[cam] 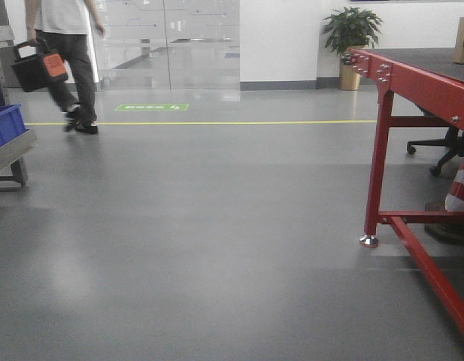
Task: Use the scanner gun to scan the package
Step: 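Drive the base up to the red-framed conveyor table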
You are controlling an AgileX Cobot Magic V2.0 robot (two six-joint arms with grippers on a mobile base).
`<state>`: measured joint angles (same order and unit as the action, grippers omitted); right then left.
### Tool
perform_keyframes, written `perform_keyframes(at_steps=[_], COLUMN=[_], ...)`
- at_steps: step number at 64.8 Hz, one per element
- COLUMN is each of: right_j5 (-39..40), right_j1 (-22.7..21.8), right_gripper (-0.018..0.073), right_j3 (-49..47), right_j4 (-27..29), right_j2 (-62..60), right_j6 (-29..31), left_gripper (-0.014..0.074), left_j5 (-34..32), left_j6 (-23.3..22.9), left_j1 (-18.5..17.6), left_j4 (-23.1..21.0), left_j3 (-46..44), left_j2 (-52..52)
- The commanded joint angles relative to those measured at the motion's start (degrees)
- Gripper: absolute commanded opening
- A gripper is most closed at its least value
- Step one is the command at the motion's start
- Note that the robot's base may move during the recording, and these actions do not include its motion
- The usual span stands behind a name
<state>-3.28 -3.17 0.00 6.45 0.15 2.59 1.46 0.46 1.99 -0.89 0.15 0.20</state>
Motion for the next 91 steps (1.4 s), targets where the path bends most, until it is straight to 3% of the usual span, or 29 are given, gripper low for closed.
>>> perform_keyframes(at_steps=[1,91], right_j5=[1.31,1.31], right_j1=[-0.12,-0.12], right_gripper=[-0.0153,-0.0153], right_j3=[0.0,0.0], right_j4=[-0.48,-0.48], right_j2=[-0.15,-0.15], right_j6=[-0.06,-0.06], left_gripper=[-0.0111,-0.0111], left_j5=[-0.81,-0.81], left_j6=[-0.07,-0.07], left_j1=[0.08,0.08], left_j4=[0.0,0.0], left_j3=[-0.15,-0.15], left_j2=[-0.2,-0.2])
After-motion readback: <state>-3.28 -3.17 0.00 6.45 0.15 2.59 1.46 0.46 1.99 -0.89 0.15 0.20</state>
